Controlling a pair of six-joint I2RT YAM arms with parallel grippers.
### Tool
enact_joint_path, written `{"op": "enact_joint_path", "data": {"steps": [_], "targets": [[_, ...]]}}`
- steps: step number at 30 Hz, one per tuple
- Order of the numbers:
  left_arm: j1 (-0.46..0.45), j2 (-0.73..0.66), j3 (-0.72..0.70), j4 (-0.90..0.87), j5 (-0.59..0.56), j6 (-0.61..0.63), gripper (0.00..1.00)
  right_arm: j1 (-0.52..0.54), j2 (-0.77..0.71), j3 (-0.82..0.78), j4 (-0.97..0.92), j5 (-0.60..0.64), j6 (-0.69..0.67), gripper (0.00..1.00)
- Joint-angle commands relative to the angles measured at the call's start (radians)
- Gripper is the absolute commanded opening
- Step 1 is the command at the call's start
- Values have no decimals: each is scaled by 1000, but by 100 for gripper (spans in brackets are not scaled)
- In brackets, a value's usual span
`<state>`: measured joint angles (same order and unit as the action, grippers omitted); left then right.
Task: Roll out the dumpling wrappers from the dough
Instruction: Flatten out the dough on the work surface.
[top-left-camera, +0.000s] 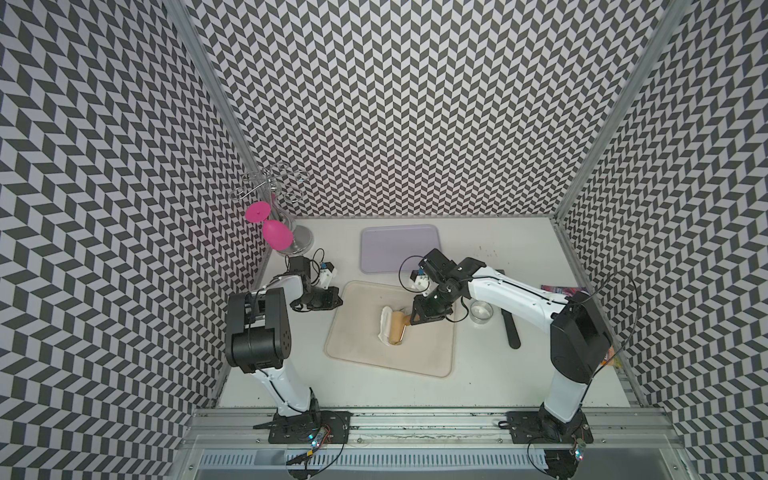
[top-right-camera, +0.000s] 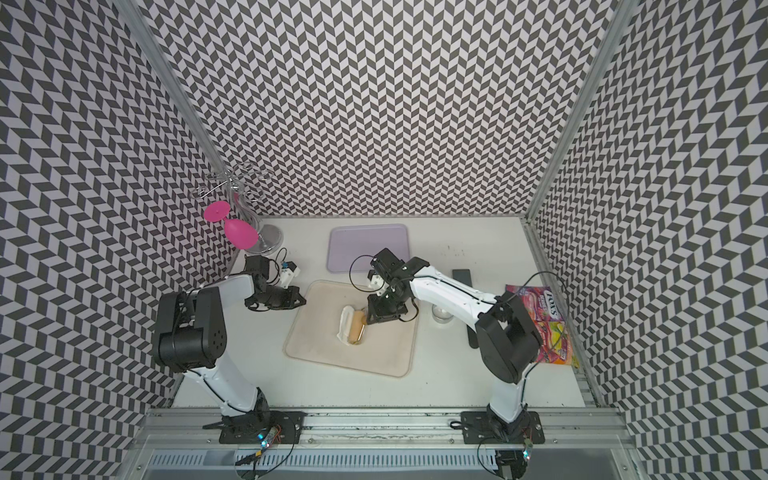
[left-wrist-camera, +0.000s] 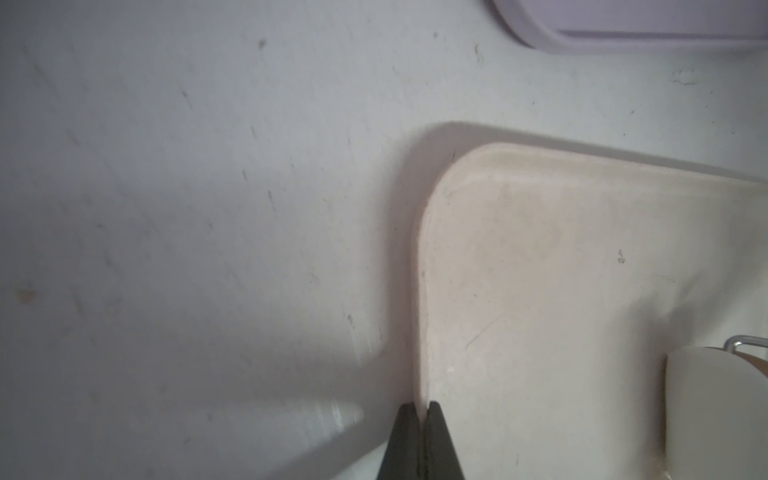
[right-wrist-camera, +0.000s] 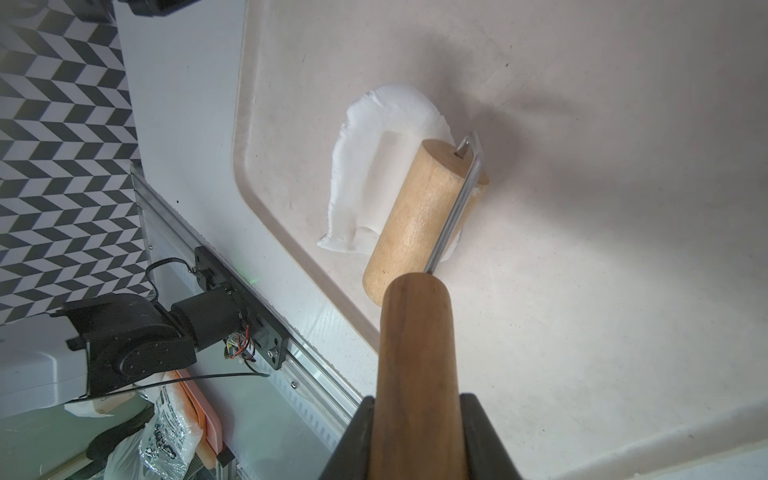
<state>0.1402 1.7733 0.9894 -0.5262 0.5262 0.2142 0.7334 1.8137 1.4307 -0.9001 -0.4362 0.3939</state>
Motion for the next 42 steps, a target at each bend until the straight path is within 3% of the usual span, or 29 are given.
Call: {"op": "enact_joint_path", "data": {"steps": [1,14,24,31,37,42], "targets": [[6,-12,-15,-29,6,13,0,-65,29,-70,-187,345,58,0],[6,-11,-13,-31,12,13,0,-89,-21,-34,-258,386,57,0],[5,-9,-12,-32,20,14,0,22,-20,371,-341,274,20,0],[6,-5,-11,-32,20,14,0,120,83,512,-327,246,56,0],[6,-5,-14,-31,17,14,0,150,145,508,-276,232,69,0],[6,-6,-15,-29,14,13,0,152,133,376,-217,239,81,0]]}}
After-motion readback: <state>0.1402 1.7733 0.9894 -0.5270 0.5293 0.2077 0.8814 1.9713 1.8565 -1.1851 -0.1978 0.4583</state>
